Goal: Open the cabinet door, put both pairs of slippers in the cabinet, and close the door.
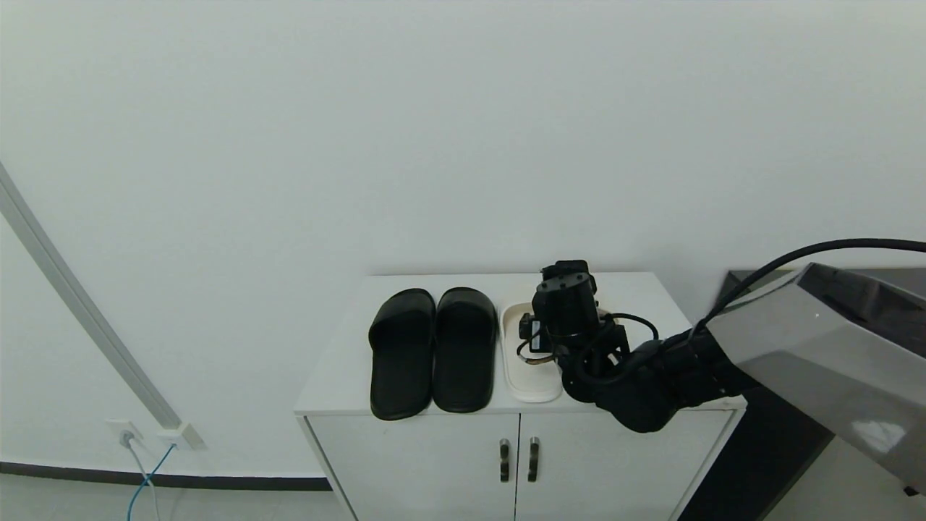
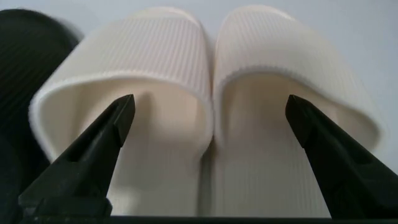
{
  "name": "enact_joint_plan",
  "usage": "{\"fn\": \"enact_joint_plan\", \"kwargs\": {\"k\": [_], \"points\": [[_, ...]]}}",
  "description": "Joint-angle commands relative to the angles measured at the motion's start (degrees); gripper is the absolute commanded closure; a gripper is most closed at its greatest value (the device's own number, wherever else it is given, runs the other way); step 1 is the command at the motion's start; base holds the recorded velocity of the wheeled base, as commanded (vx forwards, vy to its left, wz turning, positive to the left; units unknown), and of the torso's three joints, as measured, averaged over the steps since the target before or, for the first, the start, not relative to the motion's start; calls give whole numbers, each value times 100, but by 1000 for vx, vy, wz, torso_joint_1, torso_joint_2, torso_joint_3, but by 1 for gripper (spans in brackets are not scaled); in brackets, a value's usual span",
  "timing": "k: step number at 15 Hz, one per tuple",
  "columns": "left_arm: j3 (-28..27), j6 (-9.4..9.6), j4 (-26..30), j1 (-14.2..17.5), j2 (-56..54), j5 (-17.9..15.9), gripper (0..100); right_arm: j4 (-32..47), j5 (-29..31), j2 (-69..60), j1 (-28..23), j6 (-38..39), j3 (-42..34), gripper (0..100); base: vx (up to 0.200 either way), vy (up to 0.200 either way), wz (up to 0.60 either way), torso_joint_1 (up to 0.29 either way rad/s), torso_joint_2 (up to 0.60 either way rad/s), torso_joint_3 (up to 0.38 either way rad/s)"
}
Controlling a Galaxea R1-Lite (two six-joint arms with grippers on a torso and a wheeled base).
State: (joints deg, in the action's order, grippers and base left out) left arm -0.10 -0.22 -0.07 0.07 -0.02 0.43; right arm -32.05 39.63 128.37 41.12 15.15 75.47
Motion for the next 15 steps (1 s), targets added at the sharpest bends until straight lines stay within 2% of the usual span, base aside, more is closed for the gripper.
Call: {"fn": "enact_joint_plan", "kwargs": {"k": [1,5,6,15], "points": [[1,-4,-1,1,2,1,100,-3,1,259,-78,-39,310,0,0,0,0,0,0,0],[1,-4,-1,1,2,1,100,-3,9,312,-192,-144,451,0,0,0,0,0,0,0],[1,-4,-1,1,2,1,100,-3,1,321,-218,-144,460,100,0,0,0,0,0,0],[1,13,-1,1,2,-8,100,-196,106,-136,-210,-452,117,100,0,0,0,0,0,0]]}}
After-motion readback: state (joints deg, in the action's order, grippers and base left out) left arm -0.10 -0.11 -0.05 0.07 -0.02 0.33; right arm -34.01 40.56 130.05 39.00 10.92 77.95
